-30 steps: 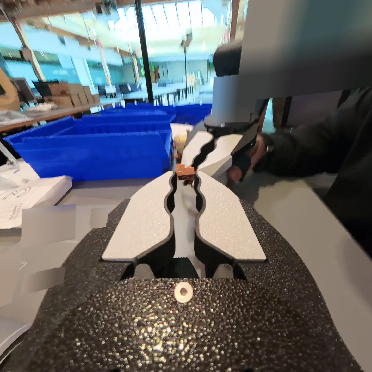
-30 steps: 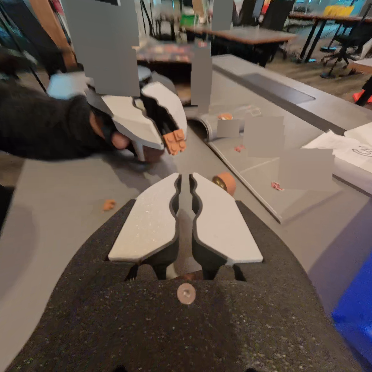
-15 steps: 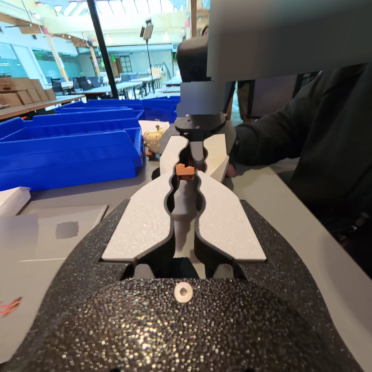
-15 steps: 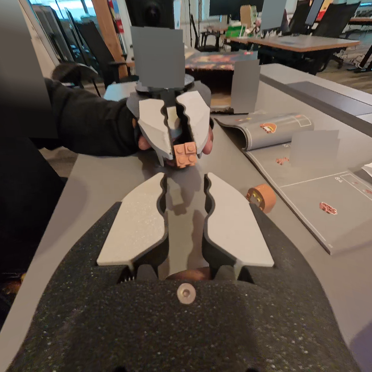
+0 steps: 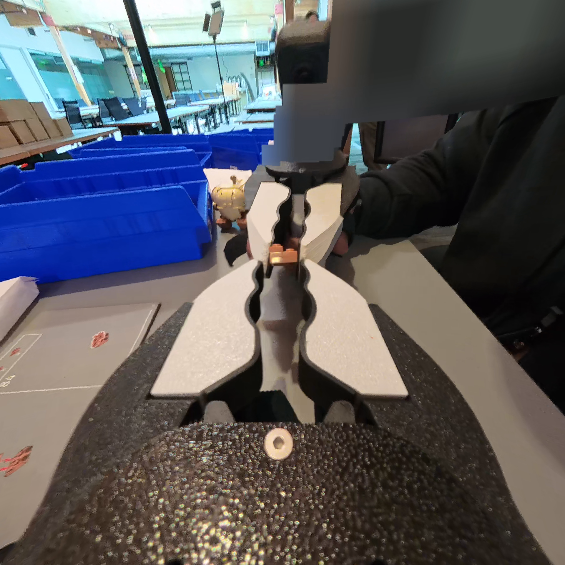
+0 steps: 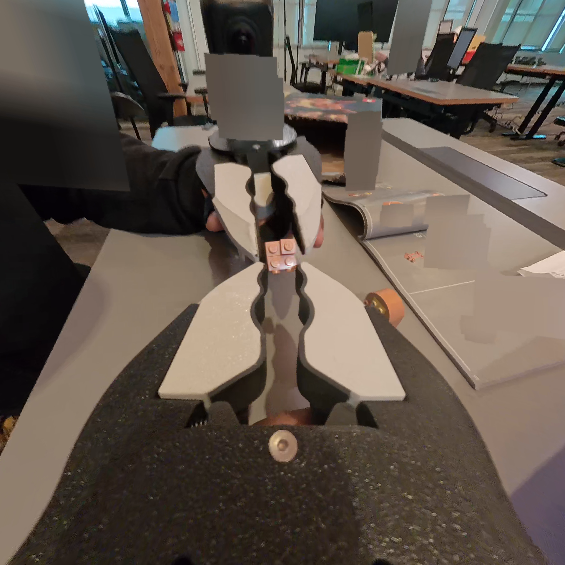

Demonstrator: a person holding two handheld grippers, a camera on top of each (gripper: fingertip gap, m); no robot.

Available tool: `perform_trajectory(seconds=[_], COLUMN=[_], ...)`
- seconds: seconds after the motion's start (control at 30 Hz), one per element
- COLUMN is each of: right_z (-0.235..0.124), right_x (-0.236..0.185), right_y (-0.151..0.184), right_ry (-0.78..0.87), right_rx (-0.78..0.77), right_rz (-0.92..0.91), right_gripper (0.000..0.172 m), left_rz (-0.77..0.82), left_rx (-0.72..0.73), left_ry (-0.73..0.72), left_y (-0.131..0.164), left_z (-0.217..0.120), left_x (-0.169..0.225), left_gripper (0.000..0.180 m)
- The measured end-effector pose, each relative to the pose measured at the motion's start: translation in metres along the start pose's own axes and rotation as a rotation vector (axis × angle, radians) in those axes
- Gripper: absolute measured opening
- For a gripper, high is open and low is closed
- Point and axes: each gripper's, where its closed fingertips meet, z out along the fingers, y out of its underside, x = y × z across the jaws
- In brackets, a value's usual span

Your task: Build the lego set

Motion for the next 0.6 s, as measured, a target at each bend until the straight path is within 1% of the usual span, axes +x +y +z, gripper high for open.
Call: perform_trajectory(seconds=[0.07, 0.17, 0.27, 0.33, 0.4, 0.5, 0.6], right_z=[0.0, 0.002, 0.001, 0.001, 0.002, 0.001, 0.002], right_x=[0.003, 0.005, 0.004, 0.0, -0.004, -0.003, -0.004], right_y=[0.009, 0.032, 0.065, 0.08, 0.083, 0.085, 0.084], right_ry=[0.023, 0.05, 0.045, 0.025, 0.002, 0.002, 0.001], right_rx=[-0.076, -0.238, -0.448, -0.532, -0.546, -0.556, -0.554], right_rz=[-0.033, -0.1, -0.167, -0.164, -0.136, -0.12, -0.123], right_gripper=[0.017, 0.017, 0.017, 0.017, 0.017, 0.017, 0.017], left_rz=[0.051, 0.141, 0.2, 0.192, 0.169, 0.135, 0.135], left_rx=[-0.073, -0.212, -0.401, -0.514, -0.567, -0.604, -0.649], left_ry=[-0.023, -0.029, 0.017, 0.075, 0.138, 0.216, 0.287], left_y=[0.01, 0.03, 0.059, 0.076, 0.082, 0.084, 0.087], left_z=[-0.002, -0.003, -0.006, -0.01, -0.016, -0.025, -0.034], left_x=[-0.003, -0.003, 0.004, 0.013, 0.023, 0.036, 0.049], left_gripper=[0.029, 0.031, 0.032, 0.034, 0.035, 0.034, 0.034])
